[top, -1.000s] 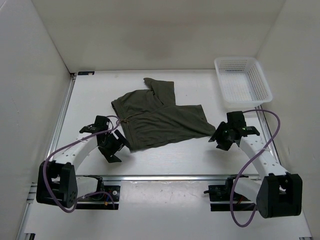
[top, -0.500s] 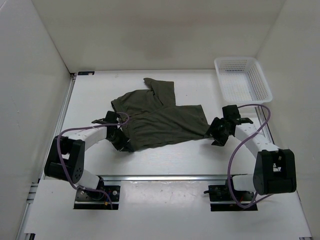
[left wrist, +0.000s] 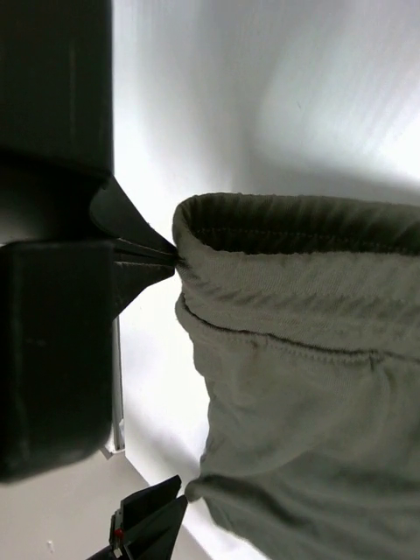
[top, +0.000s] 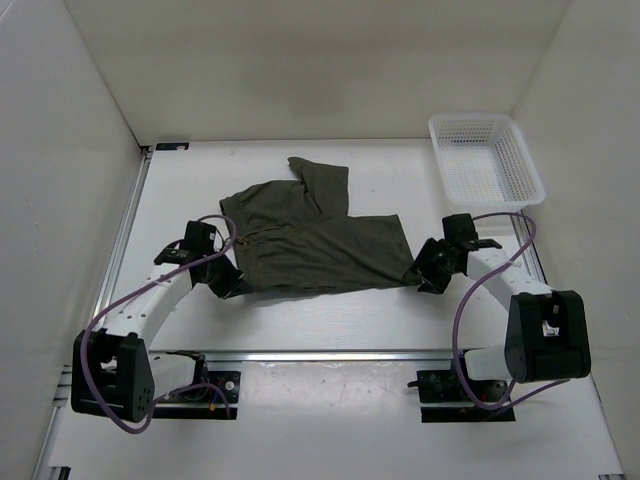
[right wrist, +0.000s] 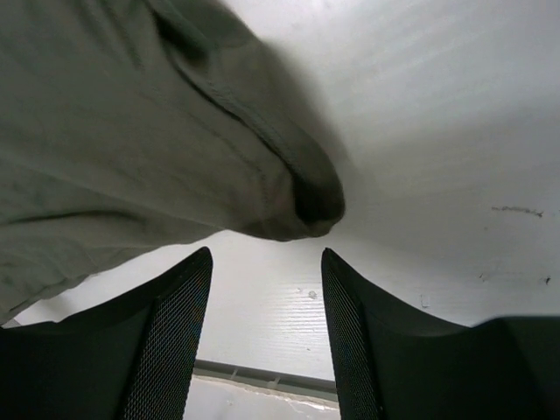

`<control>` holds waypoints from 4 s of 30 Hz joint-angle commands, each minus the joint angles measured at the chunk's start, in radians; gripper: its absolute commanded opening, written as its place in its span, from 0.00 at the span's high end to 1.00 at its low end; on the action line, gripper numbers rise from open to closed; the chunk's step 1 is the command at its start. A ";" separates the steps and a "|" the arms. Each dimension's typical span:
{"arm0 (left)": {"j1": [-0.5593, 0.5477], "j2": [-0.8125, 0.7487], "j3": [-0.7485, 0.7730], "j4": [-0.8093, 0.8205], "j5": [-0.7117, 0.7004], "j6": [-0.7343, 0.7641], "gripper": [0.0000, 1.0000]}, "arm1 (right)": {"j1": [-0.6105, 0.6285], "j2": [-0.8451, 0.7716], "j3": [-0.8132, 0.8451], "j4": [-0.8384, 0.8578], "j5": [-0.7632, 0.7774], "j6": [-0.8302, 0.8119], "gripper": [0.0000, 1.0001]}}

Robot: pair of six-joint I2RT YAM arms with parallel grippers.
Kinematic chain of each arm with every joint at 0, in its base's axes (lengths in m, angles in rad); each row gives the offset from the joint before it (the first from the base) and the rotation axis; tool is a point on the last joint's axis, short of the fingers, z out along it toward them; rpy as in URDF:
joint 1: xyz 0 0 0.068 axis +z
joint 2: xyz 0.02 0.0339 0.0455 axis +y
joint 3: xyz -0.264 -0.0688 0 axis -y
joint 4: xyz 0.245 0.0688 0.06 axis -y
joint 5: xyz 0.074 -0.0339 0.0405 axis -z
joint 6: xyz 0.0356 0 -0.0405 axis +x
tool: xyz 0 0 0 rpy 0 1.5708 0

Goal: Fold and stack the shorts
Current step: Flatten the shorts out

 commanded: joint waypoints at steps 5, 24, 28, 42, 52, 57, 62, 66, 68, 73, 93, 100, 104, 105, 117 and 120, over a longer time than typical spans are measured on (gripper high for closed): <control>0.001 -0.010 0.004 -0.058 -0.030 0.030 0.90 | 0.025 0.000 -0.063 0.067 0.003 0.068 0.47; 0.085 -0.016 0.164 -0.144 -0.060 0.123 0.90 | 0.034 0.183 0.188 0.071 0.164 0.019 1.00; 0.143 0.143 0.476 -0.185 -0.049 0.211 0.90 | -0.003 0.227 0.452 0.008 0.161 0.010 1.00; 0.242 0.218 1.136 -0.347 0.057 0.303 0.90 | -0.084 0.064 0.874 -0.075 0.055 -0.026 1.00; -0.023 0.169 0.648 -0.189 0.006 0.239 0.90 | -0.093 -0.035 0.541 -0.049 0.089 -0.070 1.00; -0.186 0.352 0.778 -0.166 0.009 0.228 0.70 | -0.093 -0.044 0.541 -0.061 0.098 -0.089 1.00; -0.309 0.695 0.996 -0.166 0.032 0.239 0.12 | -0.093 -0.062 0.541 -0.081 0.098 -0.098 1.00; -0.338 0.910 1.169 -0.178 0.043 0.230 0.05 | -0.093 -0.062 0.551 -0.091 0.107 -0.098 1.00; -0.347 1.002 1.260 -0.187 0.052 0.220 0.04 | -0.103 -0.062 0.561 -0.101 0.107 -0.107 1.00; -0.386 1.162 1.448 -0.213 0.043 0.208 0.01 | -0.103 -0.053 0.580 -0.111 0.098 -0.107 1.00; -0.234 1.020 1.262 -0.280 -0.021 0.277 0.90 | -0.112 -0.024 0.627 -0.147 0.055 -0.167 1.00; 0.028 1.003 1.507 -0.454 -0.208 0.449 0.90 | -0.112 -0.004 0.656 -0.167 -0.028 -0.210 1.00; 0.097 1.248 1.839 -0.602 -0.152 0.437 0.32 | -0.072 0.036 0.569 -0.124 -0.051 -0.176 1.00; 0.110 1.258 1.840 -0.603 -0.135 0.420 0.24 | -0.061 0.045 0.557 -0.114 -0.051 -0.176 1.00; 0.124 0.575 1.014 -0.396 -0.211 0.375 0.02 | 0.086 0.114 0.440 -0.094 0.001 -0.158 1.00; 0.102 0.423 0.679 -0.260 -0.089 0.303 0.04 | 0.095 0.105 0.417 -0.084 0.001 -0.148 1.00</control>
